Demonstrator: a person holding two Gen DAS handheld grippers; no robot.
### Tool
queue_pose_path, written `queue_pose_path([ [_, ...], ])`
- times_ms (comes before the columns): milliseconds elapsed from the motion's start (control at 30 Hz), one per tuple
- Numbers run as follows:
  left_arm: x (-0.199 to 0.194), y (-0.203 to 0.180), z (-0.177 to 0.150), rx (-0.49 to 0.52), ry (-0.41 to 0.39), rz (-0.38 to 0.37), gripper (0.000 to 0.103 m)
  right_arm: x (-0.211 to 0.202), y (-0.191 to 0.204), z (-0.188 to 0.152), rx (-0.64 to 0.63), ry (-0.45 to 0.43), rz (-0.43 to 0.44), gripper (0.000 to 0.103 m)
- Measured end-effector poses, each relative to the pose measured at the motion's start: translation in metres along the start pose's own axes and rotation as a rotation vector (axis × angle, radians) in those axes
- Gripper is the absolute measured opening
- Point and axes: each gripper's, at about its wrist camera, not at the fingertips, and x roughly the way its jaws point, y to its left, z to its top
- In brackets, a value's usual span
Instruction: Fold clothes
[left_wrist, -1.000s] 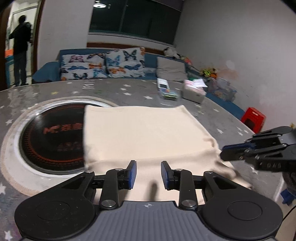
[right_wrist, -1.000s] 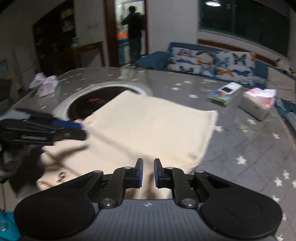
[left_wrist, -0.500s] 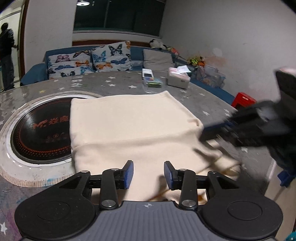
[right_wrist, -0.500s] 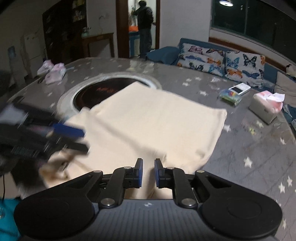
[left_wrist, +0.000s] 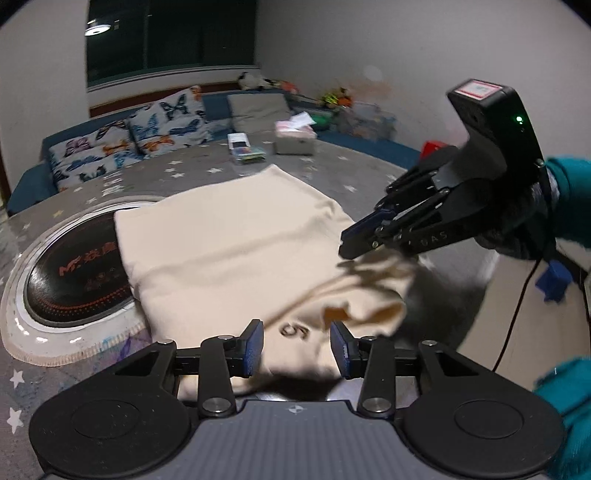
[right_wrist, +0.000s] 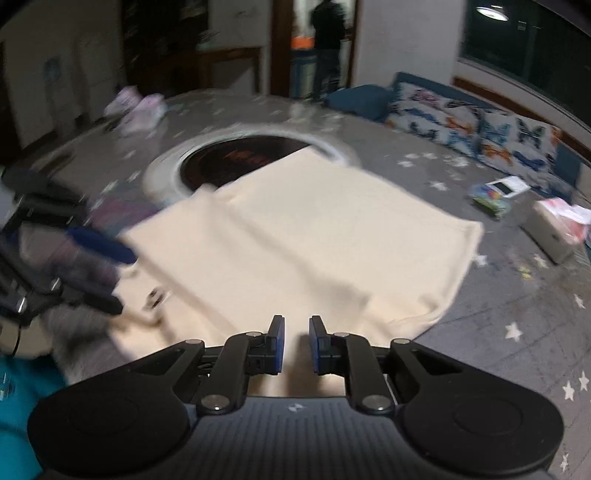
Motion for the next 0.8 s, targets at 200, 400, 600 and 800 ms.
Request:
queue_pose_path([
  [200, -0.006, -0.009, -0.007, 0.094, 0.003, 0.003, 0.046, -0.003, 0.015, -0.009, -0.048, 0.014, 0.011, 0.02],
  [400, -0.001, -0.011, -0.015, 0.18, 0.007, 0.015, 0.048, -0.012, 0.017, -0.008, -0.052, 0.005, 0.013, 0.022],
  [600, 0.004, -0.016, -0.023, 0.263, -0.007, 0.024, 0.048, -0.024, 0.018, -0.01, -0.074, 0.015, -0.002, 0.032],
  [800, 0.01, -0.017, -0.025, 0.293, -0.027, 0.016, 0.032, -0.033, 0.028, -0.019, -0.132, 0.049, -0.003, 0.04],
])
